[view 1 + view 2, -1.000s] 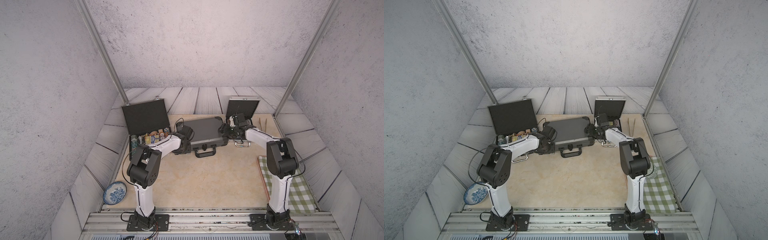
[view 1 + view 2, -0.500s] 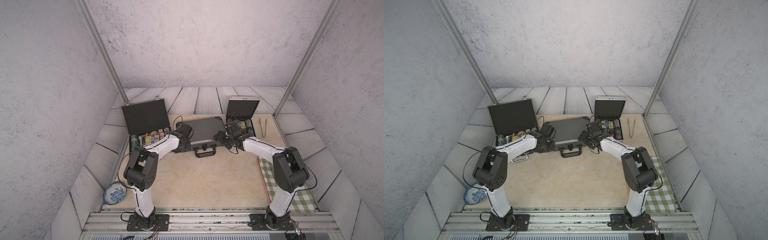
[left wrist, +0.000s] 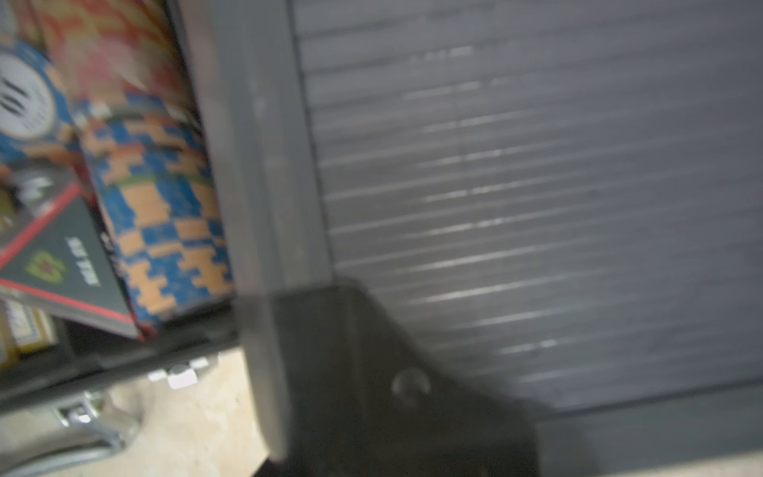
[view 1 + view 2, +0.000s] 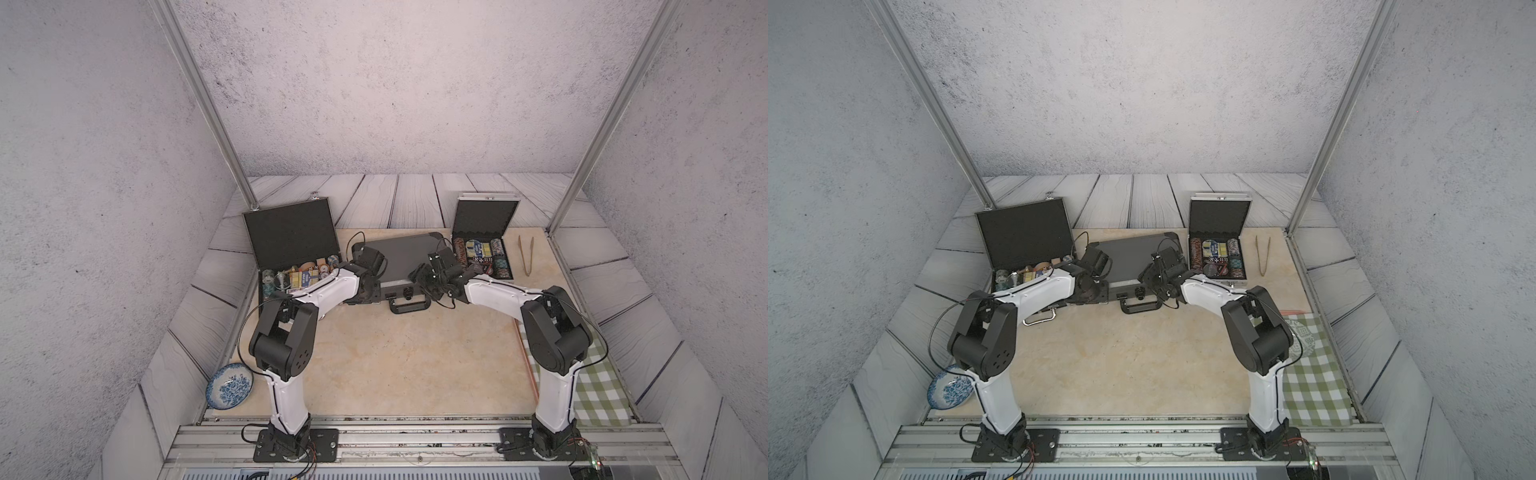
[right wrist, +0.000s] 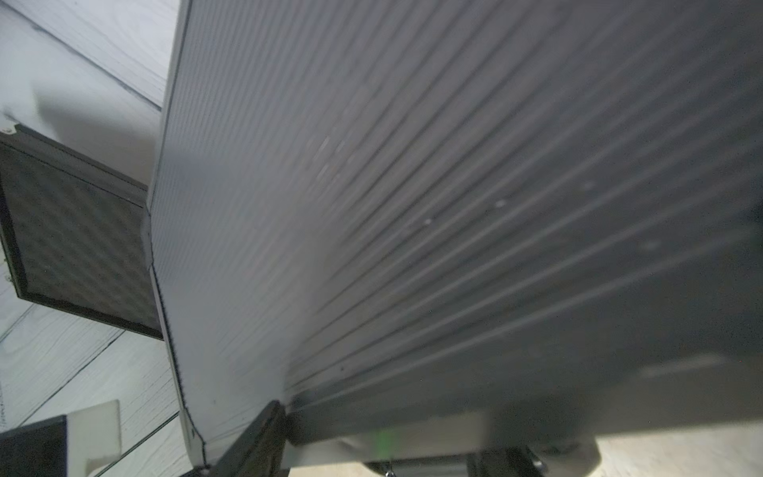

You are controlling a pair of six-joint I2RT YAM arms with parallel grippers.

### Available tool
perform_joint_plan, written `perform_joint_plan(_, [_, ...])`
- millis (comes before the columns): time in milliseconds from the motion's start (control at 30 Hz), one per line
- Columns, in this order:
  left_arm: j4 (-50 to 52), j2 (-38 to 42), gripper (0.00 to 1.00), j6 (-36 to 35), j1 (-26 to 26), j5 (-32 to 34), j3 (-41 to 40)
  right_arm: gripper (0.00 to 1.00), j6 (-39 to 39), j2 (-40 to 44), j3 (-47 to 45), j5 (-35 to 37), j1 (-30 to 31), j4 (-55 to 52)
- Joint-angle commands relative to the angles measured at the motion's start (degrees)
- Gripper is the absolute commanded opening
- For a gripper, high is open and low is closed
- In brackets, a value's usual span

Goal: Close the poker set cases
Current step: Move the poker set case to the center of the board.

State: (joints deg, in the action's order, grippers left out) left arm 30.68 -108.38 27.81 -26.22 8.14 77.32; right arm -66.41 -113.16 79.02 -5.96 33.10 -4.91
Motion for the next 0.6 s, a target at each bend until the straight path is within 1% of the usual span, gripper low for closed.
perform_joint_plan(0, [-9.94,-1.90,0.56,-0.07,2.97,6.67,4.56,0.63,3.08,-6.34,4.79,1.71,-1.05,4.12])
perform_joint_plan(200, [-8.75,-4.82,0.56,-1.61,4.41,6.58,9.60,0.63,4.58,-8.94,8.10,1.04,-1.20,3.50])
perform_joint_plan(400, [-8.20,-9.48,0.56,-2.85,6.39,4.81,14.74,0.63,5.55,-12.60,11.76,-0.64,-1.85,2.70])
perform_joint_plan(567, [-8.30,-11.24,0.56,-2.94,7.53,4.34,16.55,0.63,5.86,-15.27,14.42,-0.59,-3.24,3.33])
